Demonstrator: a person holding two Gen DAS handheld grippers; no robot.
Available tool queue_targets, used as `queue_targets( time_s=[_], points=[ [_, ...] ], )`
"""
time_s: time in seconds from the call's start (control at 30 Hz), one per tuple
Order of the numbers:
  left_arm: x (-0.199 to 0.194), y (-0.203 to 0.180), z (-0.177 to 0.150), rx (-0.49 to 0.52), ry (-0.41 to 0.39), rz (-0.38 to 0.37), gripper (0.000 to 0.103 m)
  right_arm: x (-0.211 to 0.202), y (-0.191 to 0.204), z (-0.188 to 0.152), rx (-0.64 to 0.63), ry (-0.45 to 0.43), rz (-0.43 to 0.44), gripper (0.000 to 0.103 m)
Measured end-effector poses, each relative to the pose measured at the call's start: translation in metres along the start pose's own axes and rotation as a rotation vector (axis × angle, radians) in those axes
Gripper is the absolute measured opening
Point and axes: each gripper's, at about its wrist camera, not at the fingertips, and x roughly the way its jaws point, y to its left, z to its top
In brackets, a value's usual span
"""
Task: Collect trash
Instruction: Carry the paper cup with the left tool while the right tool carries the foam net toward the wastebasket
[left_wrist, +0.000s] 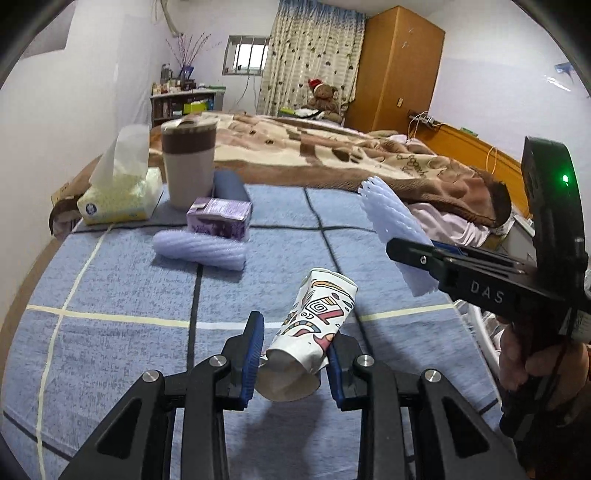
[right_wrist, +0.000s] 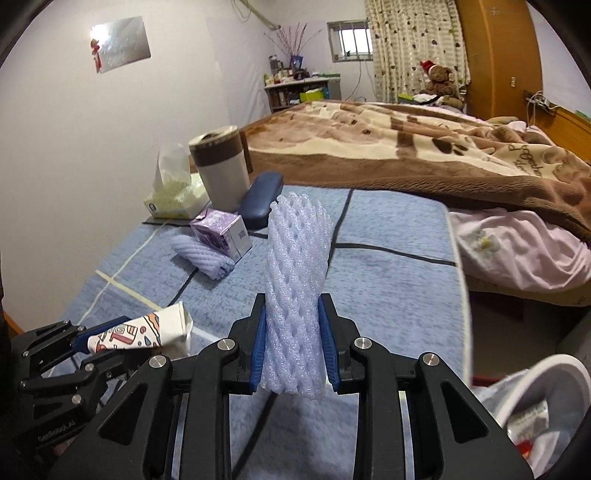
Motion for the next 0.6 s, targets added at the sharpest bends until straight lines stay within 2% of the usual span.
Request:
queue_targets(
  time_s=[0.33, 0.6],
  points=[
    [-0.034, -0.051, 0.004, 0.03, -0.078, -0.029, 0.031, -0.057, -0.026, -0.018, 0.044, -0.078, -0.034, 0.028],
    [-0.049, -0.097, 0.001, 0.061, -0.112, -0.088, 0.031, -0.097, -0.056, -0.034, 0.083, -0.119, -0.097, 0.028]
  ],
)
